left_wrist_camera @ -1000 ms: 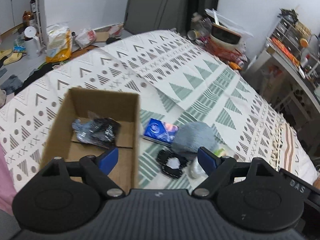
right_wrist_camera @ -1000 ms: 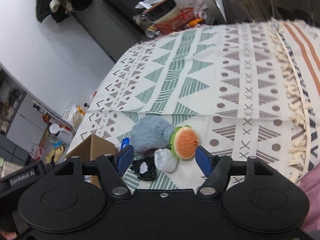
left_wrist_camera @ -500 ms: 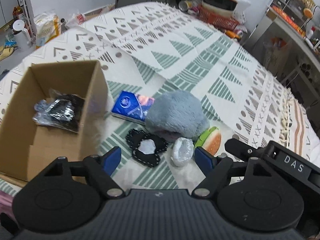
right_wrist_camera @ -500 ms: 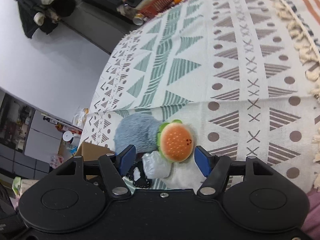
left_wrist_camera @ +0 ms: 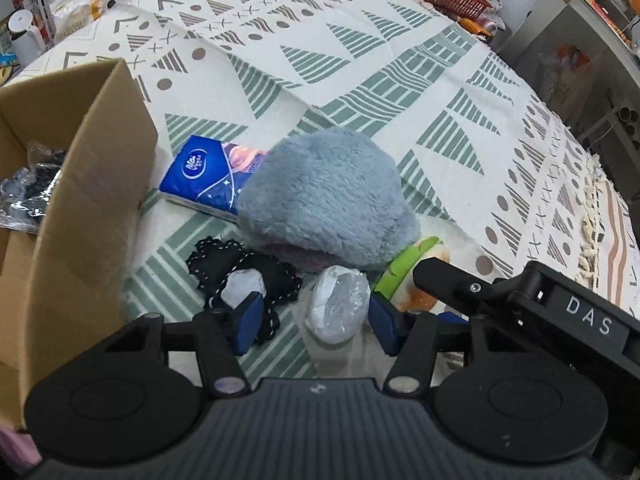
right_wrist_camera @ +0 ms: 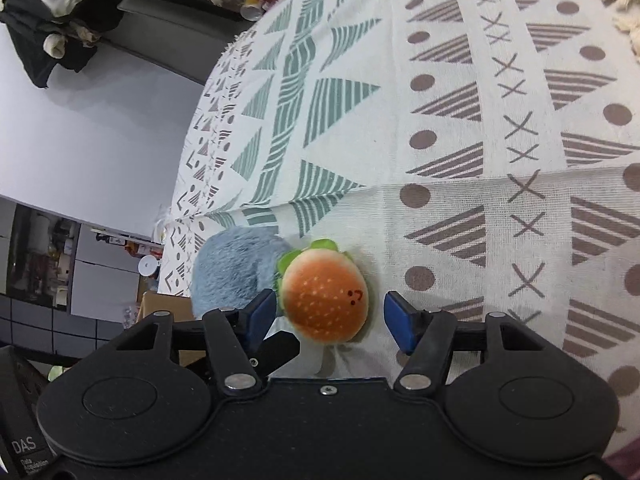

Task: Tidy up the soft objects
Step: 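Grasp the white plastic-wrapped item with the left gripper while the right gripper grasps the burger plush, then carry the white item with the left gripper while the right gripper carries the burger plush over the box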

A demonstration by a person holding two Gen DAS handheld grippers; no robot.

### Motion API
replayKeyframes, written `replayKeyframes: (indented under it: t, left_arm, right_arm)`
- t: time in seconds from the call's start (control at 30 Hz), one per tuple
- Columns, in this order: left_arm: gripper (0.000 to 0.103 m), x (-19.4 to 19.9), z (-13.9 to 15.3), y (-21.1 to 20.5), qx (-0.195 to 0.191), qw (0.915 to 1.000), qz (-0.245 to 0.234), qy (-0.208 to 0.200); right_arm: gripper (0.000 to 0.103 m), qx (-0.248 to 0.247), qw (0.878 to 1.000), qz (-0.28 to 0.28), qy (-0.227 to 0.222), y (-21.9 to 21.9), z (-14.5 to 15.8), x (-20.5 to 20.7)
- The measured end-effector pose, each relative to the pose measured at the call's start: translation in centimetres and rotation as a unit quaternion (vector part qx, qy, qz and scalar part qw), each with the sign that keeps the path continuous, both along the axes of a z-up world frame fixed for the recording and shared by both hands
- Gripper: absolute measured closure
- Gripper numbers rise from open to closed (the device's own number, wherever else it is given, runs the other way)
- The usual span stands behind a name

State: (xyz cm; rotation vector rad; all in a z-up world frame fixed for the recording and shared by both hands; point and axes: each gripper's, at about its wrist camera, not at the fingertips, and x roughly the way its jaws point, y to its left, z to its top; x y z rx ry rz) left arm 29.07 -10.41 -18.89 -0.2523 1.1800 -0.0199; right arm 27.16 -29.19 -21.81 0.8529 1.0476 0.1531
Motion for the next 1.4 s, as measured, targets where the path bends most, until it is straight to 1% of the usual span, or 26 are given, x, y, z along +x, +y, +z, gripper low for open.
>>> replayKeyframes:
  t: [0.07,0.1,0.17,0.2,0.23,0.3,0.33,0.47,0.63,0.8,1.0,1.13,1.4]
  left_arm:
    - [0.052,0.3,-0.3,-0.2,-0.001,1.0,-0.002,0.0]
    - [0.056,0.5,-0.5,-0.3,-0.004,1.0,-0.003,0.002]
    - [0.064,0.7,-0.8,-0.5,-0.014,0.9999,-0.005,0.005]
    - [0.073,0.8,-0.9,-0.5,-0.02,0.9998,-0.006,0.007]
    - [0.072,0.8,-1.0,-0.6,-0.021,0.9997,-0.005,0.009]
    - [0.073,0.7,-0.9,-0.7,-0.02,0.9998,-0.003,0.007]
    - [0.073,0.6,-0.8,-0.6,-0.02,0.9998,-0.004,0.006]
    - [0.073,0.3,-0.4,-0.1,-0.026,0.9996,-0.002,0.001]
    - [0.073,-0.3,0.6,1.4,-0.027,0.9995,0.008,-0.013]
    - [0.073,-2.0,2.4,2.8,-0.028,0.999,0.015,-0.032]
    - [0.073,-4.4,4.7,4.1,-0.031,0.9981,0.013,-0.052]
    - [0.073,-5.8,6.0,5.0,-0.036,0.9971,0.016,-0.066]
    - [0.073,-7.9,8.3,7.2,-0.045,0.995,0.025,-0.086]
  right_arm:
    - [0.043,0.005,1.0,-0.001,0.005,-0.2,-0.5,0.3]
    - [0.043,0.007,1.0,-0.001,0.006,-0.2,-0.6,0.4]
    - [0.049,0.008,1.0,0.001,0.006,0.0,-0.9,0.8]
    - [0.052,0.009,1.0,0.003,0.004,0.1,-1.0,0.9]
    - [0.059,0.011,1.0,0.006,0.001,0.2,-1.0,0.9]
    - [0.063,0.011,1.0,0.005,0.0,0.2,-1.0,0.9]
    - [0.067,0.009,1.0,0.003,-0.001,0.2,-1.0,0.9]
    - [0.072,0.002,1.0,0.001,-0.009,0.1,-0.6,0.9]
    - [0.074,-0.018,0.999,0.007,-0.034,0.5,0.8,0.1]
    - [0.074,-0.031,0.998,0.006,-0.058,0.8,2.6,-1.1]
    - [0.074,-0.054,0.994,0.011,-0.093,1.4,5.6,-3.3]
    - [0.074,-0.08,0.99,0.016,-0.115,2.4,7.7,-4.7]
    - [0.074,-0.094,0.987,0.004,-0.134,3.5,10.2,-6.5]
